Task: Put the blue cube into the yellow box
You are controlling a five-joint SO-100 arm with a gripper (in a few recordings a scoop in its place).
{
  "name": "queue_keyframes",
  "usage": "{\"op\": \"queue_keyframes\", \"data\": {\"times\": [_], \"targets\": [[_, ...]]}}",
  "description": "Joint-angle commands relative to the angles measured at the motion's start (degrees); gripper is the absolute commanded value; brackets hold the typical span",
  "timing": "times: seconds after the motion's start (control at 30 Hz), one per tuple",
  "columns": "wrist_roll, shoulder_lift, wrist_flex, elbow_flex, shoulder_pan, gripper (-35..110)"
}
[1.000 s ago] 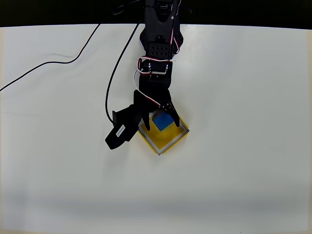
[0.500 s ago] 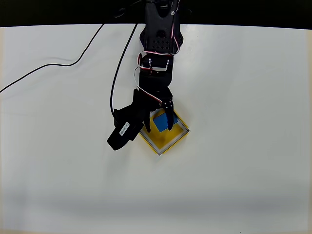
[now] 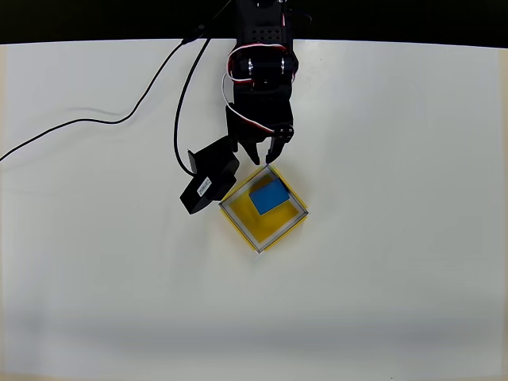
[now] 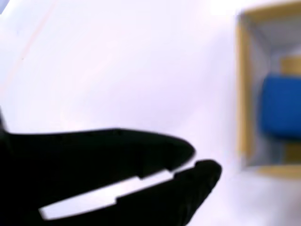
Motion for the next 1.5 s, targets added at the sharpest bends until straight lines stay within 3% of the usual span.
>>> {"op": "queue_keyframes", "data": {"times": [0.0,0.3,0.97,1.47], "targets": [[0.4,4.3,5.0,-1.9,0.4,0],[0.1,14.9,6.4,16.1,4.9,0],[-0.8,25.9,-11.3,49.0,9.6,0],[0.6,29.8,-9.5,49.0,11.3,0]]}}
